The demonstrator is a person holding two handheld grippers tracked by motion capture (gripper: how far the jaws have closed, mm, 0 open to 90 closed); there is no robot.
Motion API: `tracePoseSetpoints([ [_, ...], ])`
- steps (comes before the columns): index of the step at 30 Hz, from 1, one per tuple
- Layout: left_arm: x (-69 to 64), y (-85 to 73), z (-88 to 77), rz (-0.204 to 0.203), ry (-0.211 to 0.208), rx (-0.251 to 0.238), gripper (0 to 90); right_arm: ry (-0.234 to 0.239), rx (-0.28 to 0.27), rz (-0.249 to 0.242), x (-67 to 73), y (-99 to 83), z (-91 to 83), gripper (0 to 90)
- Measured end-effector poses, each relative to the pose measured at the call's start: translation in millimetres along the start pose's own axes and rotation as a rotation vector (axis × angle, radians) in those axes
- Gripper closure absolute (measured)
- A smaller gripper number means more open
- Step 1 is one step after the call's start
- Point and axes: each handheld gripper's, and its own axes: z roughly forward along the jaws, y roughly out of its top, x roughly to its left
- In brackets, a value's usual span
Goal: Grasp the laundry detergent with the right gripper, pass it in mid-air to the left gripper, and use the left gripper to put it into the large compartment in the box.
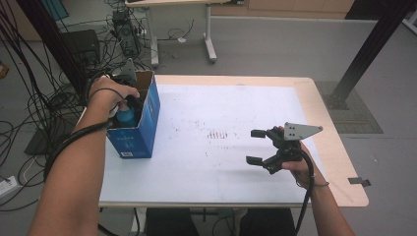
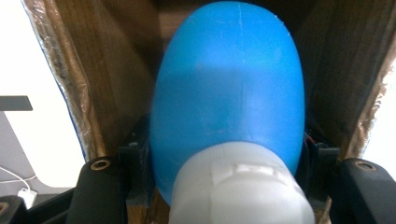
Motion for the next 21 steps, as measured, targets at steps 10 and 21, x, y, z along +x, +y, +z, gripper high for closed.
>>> tracePoseSetpoints([
  [10,-0.6,0.6,-0.1,0.002,0.002,0.003,37.1,-0.001,-0.001,-0.001,0.2,0.2,0.1,6.6],
  [21,1.0,0.2,-0.3,-0.001,-0.005,0.002,37.1,0.0,0.001,-0.001,-0.5,0.0,0.8,6.6],
])
